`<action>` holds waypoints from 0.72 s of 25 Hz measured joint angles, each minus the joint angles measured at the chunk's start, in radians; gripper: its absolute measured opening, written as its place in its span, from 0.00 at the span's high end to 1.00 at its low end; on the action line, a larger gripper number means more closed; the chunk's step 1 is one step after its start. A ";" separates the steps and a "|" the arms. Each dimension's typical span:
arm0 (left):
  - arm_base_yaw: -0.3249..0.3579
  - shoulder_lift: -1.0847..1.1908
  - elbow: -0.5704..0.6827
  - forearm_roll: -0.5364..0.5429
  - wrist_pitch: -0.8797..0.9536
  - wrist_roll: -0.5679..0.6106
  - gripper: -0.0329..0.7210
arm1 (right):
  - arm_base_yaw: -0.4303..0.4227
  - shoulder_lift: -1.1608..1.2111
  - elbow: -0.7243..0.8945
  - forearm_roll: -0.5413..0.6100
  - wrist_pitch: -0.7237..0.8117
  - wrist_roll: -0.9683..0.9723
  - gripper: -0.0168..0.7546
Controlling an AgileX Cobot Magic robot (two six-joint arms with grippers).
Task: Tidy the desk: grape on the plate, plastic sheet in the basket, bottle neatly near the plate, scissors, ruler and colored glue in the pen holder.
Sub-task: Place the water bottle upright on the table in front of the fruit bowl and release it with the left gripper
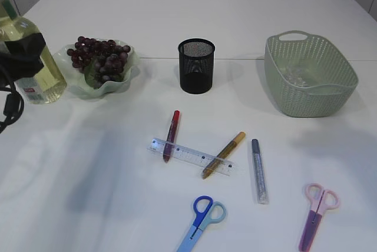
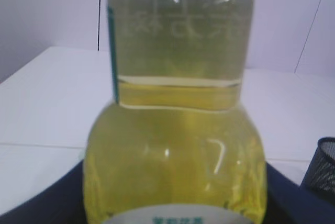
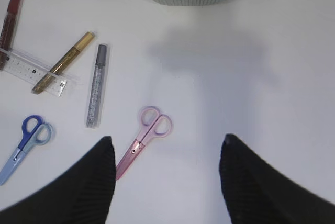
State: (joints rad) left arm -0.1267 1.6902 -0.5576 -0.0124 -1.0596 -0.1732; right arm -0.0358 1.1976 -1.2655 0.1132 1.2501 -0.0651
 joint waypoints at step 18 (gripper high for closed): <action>0.000 0.293 -0.106 0.012 -0.005 0.016 0.35 | 0.000 0.000 0.000 0.000 0.000 -0.005 0.34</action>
State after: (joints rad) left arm -0.1267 1.9831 -0.6640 0.0000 -1.0642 -0.1570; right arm -0.0358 1.1976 -1.2655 0.1132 1.2501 -0.0698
